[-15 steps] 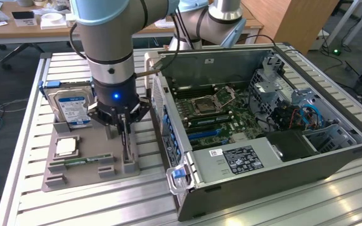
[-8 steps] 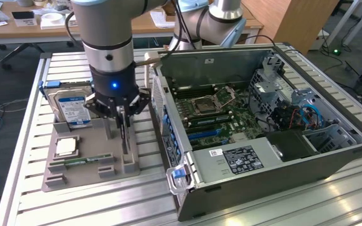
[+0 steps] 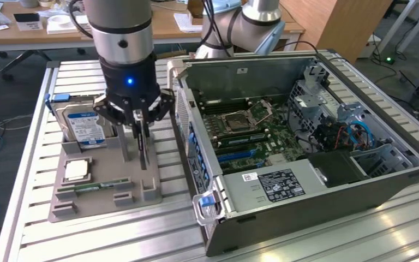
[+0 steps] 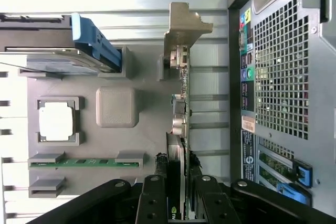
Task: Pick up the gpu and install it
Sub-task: 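Pick up the gpu and move the gpu toward the slot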
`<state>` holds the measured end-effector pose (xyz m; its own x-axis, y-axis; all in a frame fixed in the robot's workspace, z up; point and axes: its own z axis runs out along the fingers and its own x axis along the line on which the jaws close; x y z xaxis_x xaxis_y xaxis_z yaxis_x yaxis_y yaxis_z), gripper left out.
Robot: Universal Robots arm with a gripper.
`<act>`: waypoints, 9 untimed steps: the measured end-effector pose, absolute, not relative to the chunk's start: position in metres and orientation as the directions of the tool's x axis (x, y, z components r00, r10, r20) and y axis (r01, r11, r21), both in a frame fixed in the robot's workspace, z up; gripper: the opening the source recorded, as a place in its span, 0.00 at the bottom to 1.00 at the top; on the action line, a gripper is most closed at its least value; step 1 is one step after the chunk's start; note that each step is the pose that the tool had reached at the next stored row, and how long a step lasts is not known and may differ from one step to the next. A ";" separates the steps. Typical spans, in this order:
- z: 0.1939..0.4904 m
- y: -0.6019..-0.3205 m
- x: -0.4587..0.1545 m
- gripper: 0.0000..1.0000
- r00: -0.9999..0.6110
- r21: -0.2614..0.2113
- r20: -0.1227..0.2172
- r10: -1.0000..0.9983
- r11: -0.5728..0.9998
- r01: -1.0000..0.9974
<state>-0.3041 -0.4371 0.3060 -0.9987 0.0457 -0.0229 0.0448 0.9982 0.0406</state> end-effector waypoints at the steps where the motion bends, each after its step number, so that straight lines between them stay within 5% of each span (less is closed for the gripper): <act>1: 0.310 -0.437 -0.304 0.26 -0.999 0.041 -0.023 0.046 0.998 0.045; 9: 0.341 -0.437 -0.304 0.26 -0.999 0.041 -0.023 0.046 0.998 0.045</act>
